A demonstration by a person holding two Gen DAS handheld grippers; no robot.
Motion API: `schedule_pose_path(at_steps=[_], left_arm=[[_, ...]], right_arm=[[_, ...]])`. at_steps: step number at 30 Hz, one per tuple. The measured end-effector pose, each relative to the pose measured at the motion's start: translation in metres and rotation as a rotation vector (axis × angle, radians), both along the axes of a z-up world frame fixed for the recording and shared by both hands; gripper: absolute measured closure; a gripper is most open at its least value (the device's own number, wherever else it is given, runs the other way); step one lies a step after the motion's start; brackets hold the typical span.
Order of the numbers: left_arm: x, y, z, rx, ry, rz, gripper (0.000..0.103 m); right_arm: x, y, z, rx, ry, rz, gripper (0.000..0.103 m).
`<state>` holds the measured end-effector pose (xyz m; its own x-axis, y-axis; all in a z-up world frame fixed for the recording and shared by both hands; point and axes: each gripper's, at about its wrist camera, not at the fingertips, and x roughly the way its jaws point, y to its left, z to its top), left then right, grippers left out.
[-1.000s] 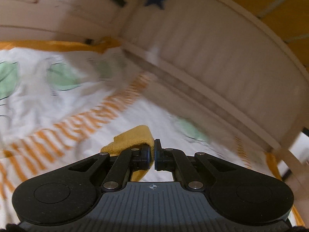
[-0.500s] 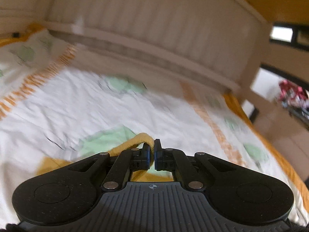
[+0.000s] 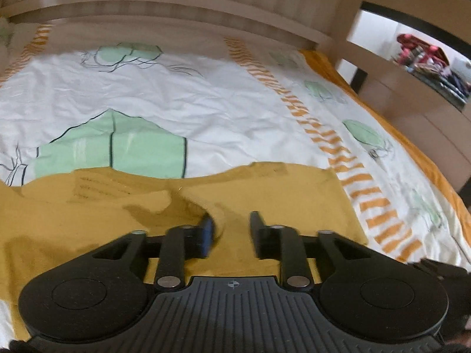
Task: Fold small clothes
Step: 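Fold the held side edge inward over the body, open left tool, then move the right tool to the sweater hem and close on it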
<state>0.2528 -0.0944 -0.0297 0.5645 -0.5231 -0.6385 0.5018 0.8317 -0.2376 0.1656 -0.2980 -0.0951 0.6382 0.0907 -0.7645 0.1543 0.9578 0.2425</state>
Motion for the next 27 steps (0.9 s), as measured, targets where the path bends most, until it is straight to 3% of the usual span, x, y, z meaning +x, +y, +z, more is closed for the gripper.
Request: schedule_pose_path(at_steps=[4,10,17,20,27], left_arm=[[-0.015,-0.004,0.015,-0.023,-0.055,-0.073,0.074],[-0.036,0.006,0.032,0.037,-0.123,-0.091,0.073],[-0.035,0.062,0.015,0.192,0.010,0.161,0.073],[-0.034,0.087,0.000,0.250,0.029,0.248,0.073],[-0.031,0.115,-0.036,0.284,0.059,0.322,0.073]], right_arm=[[0.000,-0.006,0.001,0.019,-0.007,-0.025,0.001],[0.001,-0.010,0.000,0.010,-0.017,-0.028,0.001],[0.002,-0.010,0.000,0.047,-0.044,-0.004,0.001],[0.002,-0.007,-0.001,0.064,-0.067,0.020,0.001],[-0.001,0.001,0.000,0.054,-0.127,0.061,0.001]])
